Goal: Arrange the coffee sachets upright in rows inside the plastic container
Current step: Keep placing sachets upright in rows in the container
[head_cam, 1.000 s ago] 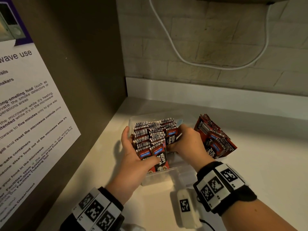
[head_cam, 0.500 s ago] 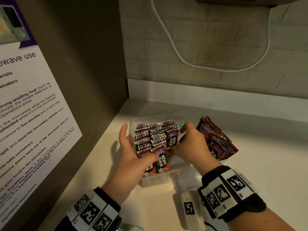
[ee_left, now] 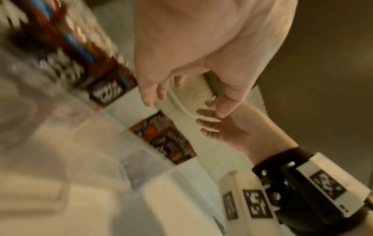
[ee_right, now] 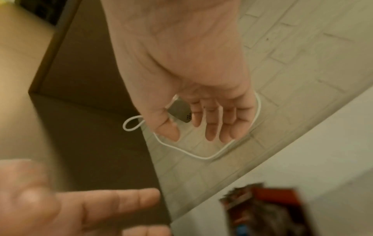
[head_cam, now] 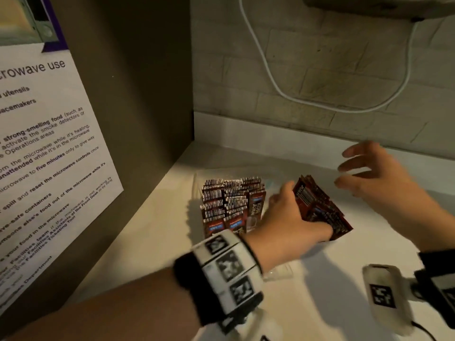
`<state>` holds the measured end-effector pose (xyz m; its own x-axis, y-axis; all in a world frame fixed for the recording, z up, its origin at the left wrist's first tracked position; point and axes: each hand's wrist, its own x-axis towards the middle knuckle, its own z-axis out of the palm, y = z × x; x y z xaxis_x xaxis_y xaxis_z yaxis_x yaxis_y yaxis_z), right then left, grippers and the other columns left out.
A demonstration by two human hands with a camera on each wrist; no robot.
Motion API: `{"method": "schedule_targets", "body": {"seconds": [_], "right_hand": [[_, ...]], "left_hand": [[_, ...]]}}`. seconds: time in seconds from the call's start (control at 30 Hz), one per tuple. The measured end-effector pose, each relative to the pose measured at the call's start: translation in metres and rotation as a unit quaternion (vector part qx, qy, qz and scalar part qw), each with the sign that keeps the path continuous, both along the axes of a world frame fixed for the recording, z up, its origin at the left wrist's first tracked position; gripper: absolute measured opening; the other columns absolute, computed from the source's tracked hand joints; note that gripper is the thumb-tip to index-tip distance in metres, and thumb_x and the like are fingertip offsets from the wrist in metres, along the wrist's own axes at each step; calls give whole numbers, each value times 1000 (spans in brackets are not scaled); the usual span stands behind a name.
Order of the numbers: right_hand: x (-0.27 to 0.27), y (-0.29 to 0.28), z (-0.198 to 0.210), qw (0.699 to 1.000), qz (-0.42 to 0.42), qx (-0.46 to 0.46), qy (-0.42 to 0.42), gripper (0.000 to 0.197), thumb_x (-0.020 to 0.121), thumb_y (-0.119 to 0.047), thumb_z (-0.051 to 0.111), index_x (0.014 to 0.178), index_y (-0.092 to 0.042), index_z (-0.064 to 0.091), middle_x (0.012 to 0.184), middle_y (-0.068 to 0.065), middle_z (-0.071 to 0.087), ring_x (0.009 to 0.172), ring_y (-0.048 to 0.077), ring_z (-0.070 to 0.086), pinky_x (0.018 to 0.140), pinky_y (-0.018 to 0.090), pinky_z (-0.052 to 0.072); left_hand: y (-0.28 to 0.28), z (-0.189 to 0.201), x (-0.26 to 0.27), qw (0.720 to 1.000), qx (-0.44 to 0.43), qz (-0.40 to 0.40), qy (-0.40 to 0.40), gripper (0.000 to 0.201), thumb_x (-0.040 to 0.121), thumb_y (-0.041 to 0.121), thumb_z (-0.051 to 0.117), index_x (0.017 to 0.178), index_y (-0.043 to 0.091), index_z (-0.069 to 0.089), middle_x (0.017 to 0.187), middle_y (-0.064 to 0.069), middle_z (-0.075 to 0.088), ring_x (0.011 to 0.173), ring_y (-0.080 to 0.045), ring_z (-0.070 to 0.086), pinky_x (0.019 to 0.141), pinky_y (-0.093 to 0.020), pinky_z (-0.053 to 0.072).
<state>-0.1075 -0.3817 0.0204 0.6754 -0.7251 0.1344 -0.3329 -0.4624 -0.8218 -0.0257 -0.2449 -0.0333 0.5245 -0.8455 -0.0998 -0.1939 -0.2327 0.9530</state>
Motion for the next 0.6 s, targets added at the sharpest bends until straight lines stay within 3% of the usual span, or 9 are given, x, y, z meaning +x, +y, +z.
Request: {"method": "schedule_targets", "body": {"seconds": [0.1, 0.23, 0.3, 0.4, 0.53, 0.6], "right_hand": [[-8, -12, 2, 988, 87, 34, 127, 63, 79, -4, 70, 124, -38, 42, 125, -1, 50, 99, 26, 59, 72, 38, 47], [-3, -17, 1, 959, 143, 69, 235, 77, 79, -17, 72, 132, -54, 31, 132, -7, 40, 114, 18, 52, 80, 43, 55], [6, -18, -3, 957, 142, 79, 238, 73, 82, -22, 70, 134, -54, 30, 132, -4, 40, 116, 19, 51, 80, 44, 57], [23, -21, -10, 966, 128, 68, 213, 60, 87, -25, 65, 135, -48, 35, 123, 3, 53, 103, 22, 61, 72, 37, 58], [49, -29, -19, 975, 105, -16, 196, 39, 86, -29, 67, 122, -36, 53, 100, 8, 66, 78, 19, 66, 51, 21, 48], [58, -34, -24, 966, 107, -76, 223, 34, 81, -32, 71, 113, -33, 59, 98, 5, 65, 81, 20, 63, 58, 23, 47]], "left_hand": [[-26, -13, -7, 998, 64, -5, 22, 109, 75, 28, 74, 147, 41, -5, 117, 4, 22, 126, -21, 36, 99, -27, 33], [-46, -21, -7, 993, 92, 26, 66, 114, 74, 25, 74, 146, 44, -12, 133, 0, 21, 130, -29, 33, 110, -39, 34], [-52, -21, -5, 991, 100, 44, 79, 107, 80, 18, 68, 148, 41, -12, 141, -6, 18, 133, -31, 32, 111, -43, 34], [-57, -19, -3, 989, 124, 48, 72, 104, 86, 12, 63, 150, 36, -15, 150, -11, 14, 138, -31, 28, 114, -41, 30], [-63, -22, -2, 984, 153, 46, 81, 107, 87, 13, 62, 149, 34, -23, 155, -14, 16, 140, -30, 30, 114, -42, 31], [-67, -25, -1, 983, 159, 52, 79, 107, 87, 13, 61, 147, 33, -26, 152, -15, 27, 135, -30, 39, 111, -42, 36]]}}
